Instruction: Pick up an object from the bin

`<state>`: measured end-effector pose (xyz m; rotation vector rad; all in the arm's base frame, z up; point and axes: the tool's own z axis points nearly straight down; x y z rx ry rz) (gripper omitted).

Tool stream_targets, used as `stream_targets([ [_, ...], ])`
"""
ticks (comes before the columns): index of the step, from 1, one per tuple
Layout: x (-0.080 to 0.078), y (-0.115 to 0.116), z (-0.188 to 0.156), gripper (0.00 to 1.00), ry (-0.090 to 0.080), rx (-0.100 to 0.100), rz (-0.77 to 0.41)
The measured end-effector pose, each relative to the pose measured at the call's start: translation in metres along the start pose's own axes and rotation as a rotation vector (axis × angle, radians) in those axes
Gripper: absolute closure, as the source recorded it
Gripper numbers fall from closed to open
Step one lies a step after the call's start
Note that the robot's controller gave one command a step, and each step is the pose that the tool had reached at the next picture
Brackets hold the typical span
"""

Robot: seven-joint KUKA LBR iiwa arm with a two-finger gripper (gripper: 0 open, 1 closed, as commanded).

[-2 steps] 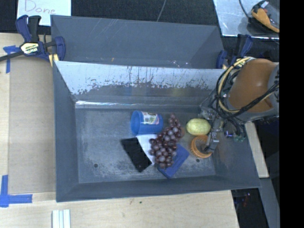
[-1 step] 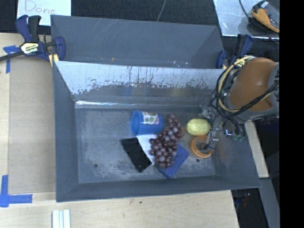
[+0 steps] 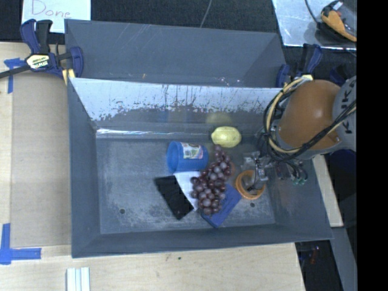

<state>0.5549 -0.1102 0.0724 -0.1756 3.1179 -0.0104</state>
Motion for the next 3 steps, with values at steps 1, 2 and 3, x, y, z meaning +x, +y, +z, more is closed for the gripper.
stream_targets([
  [1,0.002,0.007,0.0,1.0,0.0,-0.001,-0.045],
  [2,-0.027,0.001,-0.085,1.0,0.0,-0.001,-0.034],
  [3,0.029,-0.003,-0.116,1.0,0.004,-0.002,-0.03],
])
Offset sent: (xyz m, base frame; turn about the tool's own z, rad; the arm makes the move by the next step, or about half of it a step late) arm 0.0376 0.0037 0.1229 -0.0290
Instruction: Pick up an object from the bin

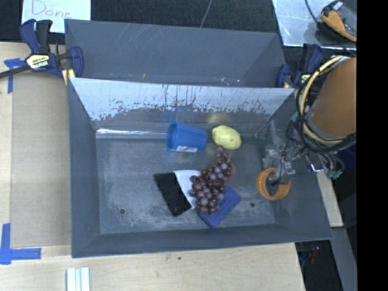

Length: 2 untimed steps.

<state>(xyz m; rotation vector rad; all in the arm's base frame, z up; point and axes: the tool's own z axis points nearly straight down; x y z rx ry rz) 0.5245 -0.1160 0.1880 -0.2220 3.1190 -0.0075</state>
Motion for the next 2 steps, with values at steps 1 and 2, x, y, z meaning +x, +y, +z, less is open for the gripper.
stream_targets([
  [1,-0.006,0.0,-0.018,1.0,0.011,-0.002,-0.004],
  [2,-0.068,-0.022,-0.003,1.0,0.003,0.001,0.037],
])
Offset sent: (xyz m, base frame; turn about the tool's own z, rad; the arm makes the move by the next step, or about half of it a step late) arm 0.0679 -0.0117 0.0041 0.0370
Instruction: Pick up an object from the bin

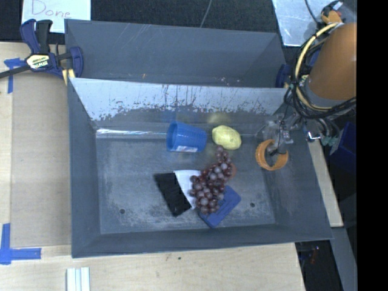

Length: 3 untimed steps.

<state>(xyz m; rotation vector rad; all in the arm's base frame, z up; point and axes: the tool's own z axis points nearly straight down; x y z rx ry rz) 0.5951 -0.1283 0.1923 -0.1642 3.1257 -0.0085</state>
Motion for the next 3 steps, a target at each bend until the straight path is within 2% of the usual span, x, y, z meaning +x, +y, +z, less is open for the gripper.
stream_targets([
  [1,0.027,0.01,-0.015,1.0,-0.006,0.0,0.034],
  [2,-0.008,0.019,0.076,1.0,0.002,-0.002,0.044],
  [3,0.021,-0.001,0.051,1.0,-0.014,0.002,0.077],
])
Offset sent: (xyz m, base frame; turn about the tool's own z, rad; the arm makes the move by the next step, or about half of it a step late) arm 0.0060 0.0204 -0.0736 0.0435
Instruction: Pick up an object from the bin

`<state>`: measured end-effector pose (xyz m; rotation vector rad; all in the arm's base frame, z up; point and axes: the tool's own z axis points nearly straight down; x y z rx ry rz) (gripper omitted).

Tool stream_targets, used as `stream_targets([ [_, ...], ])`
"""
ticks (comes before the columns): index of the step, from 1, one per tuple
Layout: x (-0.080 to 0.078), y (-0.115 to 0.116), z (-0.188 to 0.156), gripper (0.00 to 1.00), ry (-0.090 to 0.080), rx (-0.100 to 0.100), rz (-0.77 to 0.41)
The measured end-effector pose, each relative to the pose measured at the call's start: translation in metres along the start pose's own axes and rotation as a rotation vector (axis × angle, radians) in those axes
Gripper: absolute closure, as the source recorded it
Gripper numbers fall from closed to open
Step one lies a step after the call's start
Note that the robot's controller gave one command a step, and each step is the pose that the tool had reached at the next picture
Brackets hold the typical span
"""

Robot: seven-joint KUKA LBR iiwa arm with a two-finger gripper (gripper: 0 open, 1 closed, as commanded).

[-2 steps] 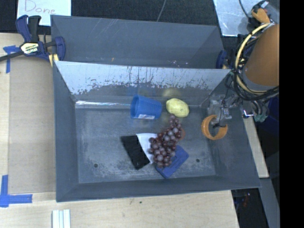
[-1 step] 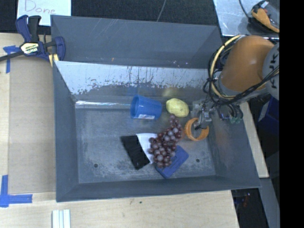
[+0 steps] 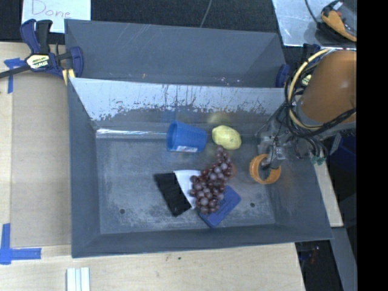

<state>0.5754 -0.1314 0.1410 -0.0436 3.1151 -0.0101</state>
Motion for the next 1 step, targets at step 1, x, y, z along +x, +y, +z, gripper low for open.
stream_targets([
  [1,-0.0259,0.0103,-0.0818,1.0,0.011,-0.004,-0.015],
])
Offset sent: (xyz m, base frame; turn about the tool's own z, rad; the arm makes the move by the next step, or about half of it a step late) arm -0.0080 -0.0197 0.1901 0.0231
